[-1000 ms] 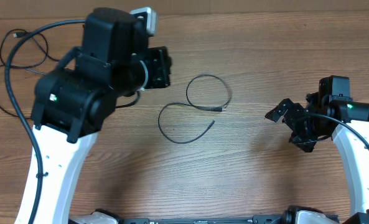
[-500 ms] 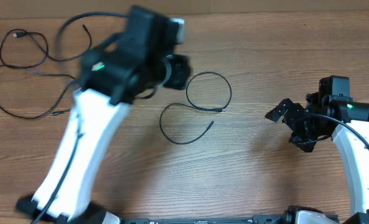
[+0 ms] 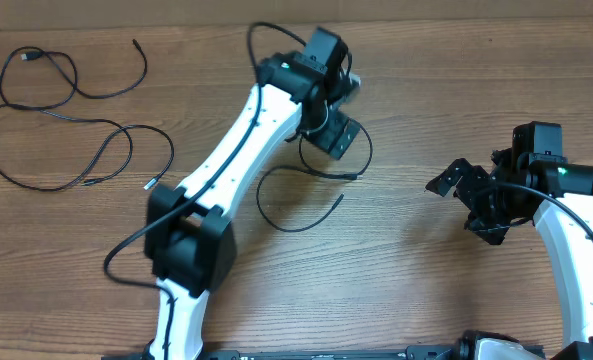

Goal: Untangle cables

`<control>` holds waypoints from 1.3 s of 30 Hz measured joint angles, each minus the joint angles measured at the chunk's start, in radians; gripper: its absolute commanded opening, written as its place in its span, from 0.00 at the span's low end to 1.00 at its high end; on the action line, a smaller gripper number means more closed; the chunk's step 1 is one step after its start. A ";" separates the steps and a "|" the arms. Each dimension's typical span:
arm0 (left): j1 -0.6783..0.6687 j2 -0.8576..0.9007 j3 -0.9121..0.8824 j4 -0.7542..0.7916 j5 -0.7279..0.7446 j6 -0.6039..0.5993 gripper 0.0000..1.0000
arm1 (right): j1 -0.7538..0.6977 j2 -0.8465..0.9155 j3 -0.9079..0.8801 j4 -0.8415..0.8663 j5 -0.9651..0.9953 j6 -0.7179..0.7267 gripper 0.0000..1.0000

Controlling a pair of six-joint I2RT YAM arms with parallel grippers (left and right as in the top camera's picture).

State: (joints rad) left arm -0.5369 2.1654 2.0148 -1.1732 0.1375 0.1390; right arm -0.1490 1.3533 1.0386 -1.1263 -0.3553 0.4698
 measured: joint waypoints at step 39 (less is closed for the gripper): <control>-0.113 0.172 -0.109 0.099 -0.111 0.134 0.76 | 0.000 0.000 0.000 0.000 0.000 0.000 1.00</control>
State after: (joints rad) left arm -0.6502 2.3379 1.9060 -1.0740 0.0269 0.2733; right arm -0.1490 1.3533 1.0386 -1.1259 -0.3550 0.4702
